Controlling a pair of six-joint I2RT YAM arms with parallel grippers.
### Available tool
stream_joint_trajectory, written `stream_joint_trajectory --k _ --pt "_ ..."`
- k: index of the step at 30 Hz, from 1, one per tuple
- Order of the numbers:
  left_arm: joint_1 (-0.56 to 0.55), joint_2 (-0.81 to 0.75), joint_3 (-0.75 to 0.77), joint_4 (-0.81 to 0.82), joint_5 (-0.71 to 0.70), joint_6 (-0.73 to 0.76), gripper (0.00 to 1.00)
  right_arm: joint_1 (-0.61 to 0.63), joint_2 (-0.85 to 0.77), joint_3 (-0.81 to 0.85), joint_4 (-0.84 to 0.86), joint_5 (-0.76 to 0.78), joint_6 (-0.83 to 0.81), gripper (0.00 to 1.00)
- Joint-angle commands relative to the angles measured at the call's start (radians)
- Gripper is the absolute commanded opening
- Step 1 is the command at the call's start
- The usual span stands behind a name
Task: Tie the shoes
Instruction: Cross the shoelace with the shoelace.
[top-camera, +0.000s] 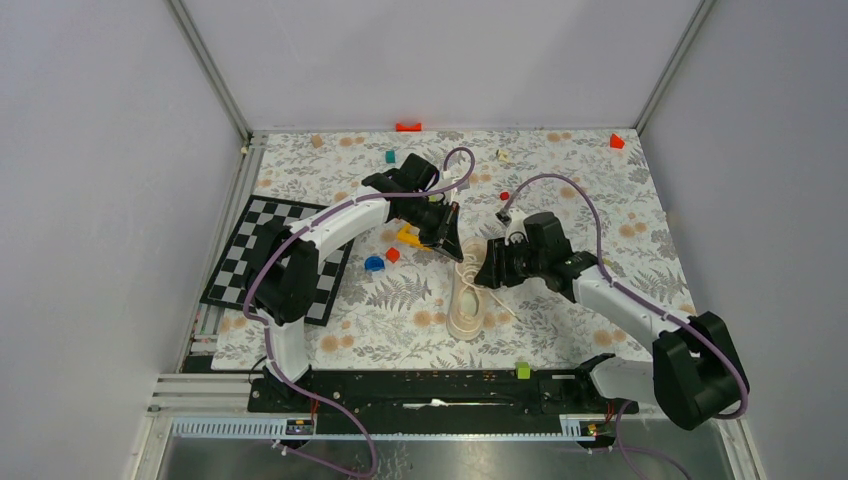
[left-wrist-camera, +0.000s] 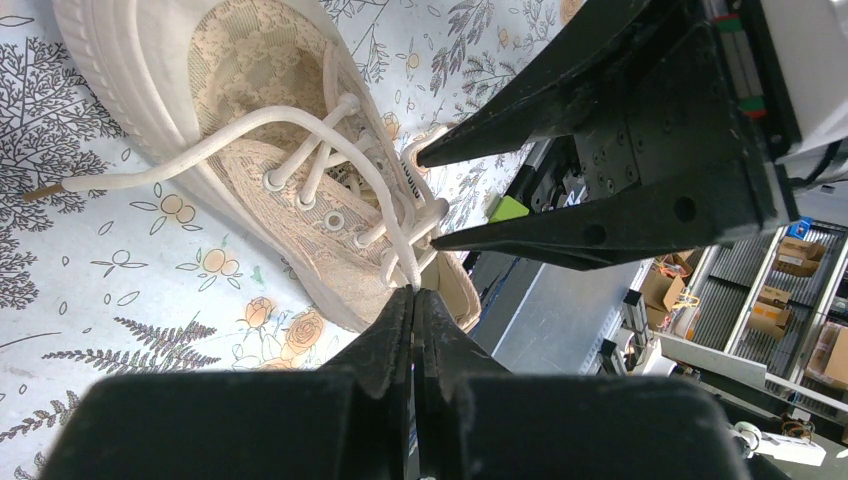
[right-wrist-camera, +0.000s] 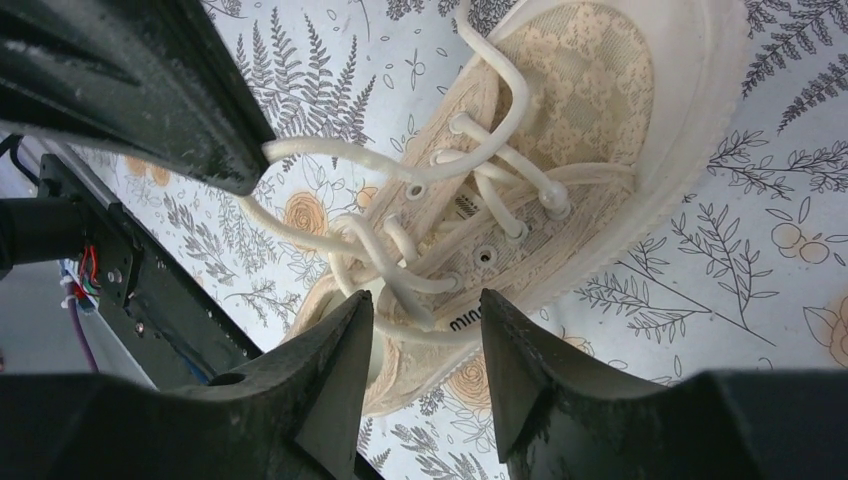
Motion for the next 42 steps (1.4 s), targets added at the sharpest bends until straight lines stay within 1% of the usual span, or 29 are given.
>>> stream_joint_trajectory --k 1,5,8,15,16,21,26,34,39,42 --pt "0.005 -0.014 0.021 0.020 0.001 0.002 0.00 0.006 0.043 0.058 0.060 0.003 0.024 0.48" --pt "0.005 -0.011 0.019 0.020 0.006 0.002 0.00 0.006 0.052 0.062 0.084 -0.040 0.044 0.39" --pt "0.005 -0.008 0.019 0.021 0.009 0.001 0.00 0.006 0.046 0.060 0.080 -0.037 0.047 0.32" --pt "0.005 -0.004 0.016 0.029 0.016 -0.001 0.00 0.011 -0.009 0.023 0.083 -0.075 0.071 0.14" --pt "0.005 -0.001 0.015 0.028 0.018 -0.001 0.00 0.016 -0.019 0.017 0.073 -0.075 0.066 0.13" --pt "0.005 0.005 0.013 0.029 0.018 0.001 0.00 0.049 -0.071 -0.005 0.030 -0.064 0.051 0.13" --pt "0.005 0.007 0.003 0.042 0.023 -0.007 0.00 0.101 -0.069 0.016 -0.019 -0.033 0.022 0.13" --pt "0.005 0.005 -0.003 0.042 0.023 -0.005 0.00 0.170 -0.065 0.053 -0.055 0.107 -0.009 0.17" --pt "0.005 0.005 -0.005 0.042 0.022 -0.005 0.00 0.180 -0.053 0.060 -0.039 0.076 0.001 0.17" --pt "0.005 0.003 -0.007 0.042 0.021 -0.005 0.00 0.184 -0.043 0.068 -0.045 0.035 0.000 0.20"
